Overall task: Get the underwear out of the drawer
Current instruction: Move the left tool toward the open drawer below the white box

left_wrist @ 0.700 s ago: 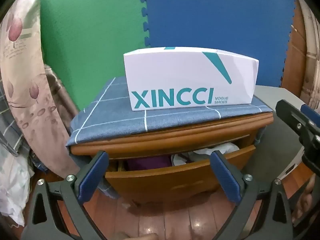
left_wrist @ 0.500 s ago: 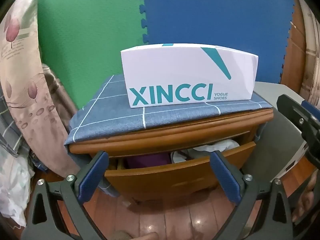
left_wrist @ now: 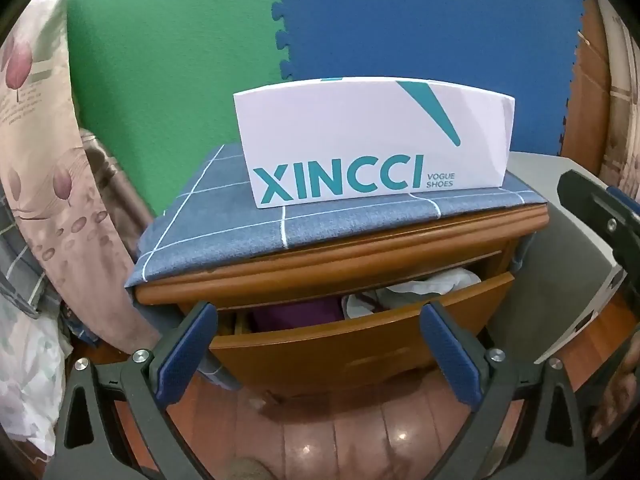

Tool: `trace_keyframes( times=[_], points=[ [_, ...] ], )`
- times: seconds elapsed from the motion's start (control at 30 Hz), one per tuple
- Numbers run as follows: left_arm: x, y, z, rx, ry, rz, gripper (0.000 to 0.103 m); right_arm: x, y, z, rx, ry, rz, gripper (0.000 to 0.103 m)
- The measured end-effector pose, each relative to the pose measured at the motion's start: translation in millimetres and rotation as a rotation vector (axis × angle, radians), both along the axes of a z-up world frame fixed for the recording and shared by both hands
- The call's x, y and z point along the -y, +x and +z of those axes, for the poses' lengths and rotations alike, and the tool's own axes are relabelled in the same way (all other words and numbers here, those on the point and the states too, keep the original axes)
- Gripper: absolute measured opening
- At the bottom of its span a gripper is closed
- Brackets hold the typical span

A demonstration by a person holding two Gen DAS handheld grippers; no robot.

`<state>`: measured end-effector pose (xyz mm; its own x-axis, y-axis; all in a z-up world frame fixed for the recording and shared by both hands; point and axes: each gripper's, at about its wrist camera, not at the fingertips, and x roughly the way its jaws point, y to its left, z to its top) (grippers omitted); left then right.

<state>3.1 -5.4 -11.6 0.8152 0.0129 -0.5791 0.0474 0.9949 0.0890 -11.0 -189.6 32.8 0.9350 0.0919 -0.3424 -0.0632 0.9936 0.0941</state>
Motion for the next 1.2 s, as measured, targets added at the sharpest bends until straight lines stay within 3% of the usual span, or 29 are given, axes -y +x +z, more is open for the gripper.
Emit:
trace_keyframes(
  times=[0.97, 1.2],
  points=[
    [-0.5, 3.5, -1.8, -0.043, 0.003, 0.008, 0.101, 2.9, 3.2, 0.1, -0.012, 0.008, 0.000, 0.103],
    [-1.7, 5.1, -1.8, -0.055, 0.003, 0.012, 0.101, 7.7, 11.5, 26.0, 0.042, -0.049, 0.039, 0.103]
  ],
)
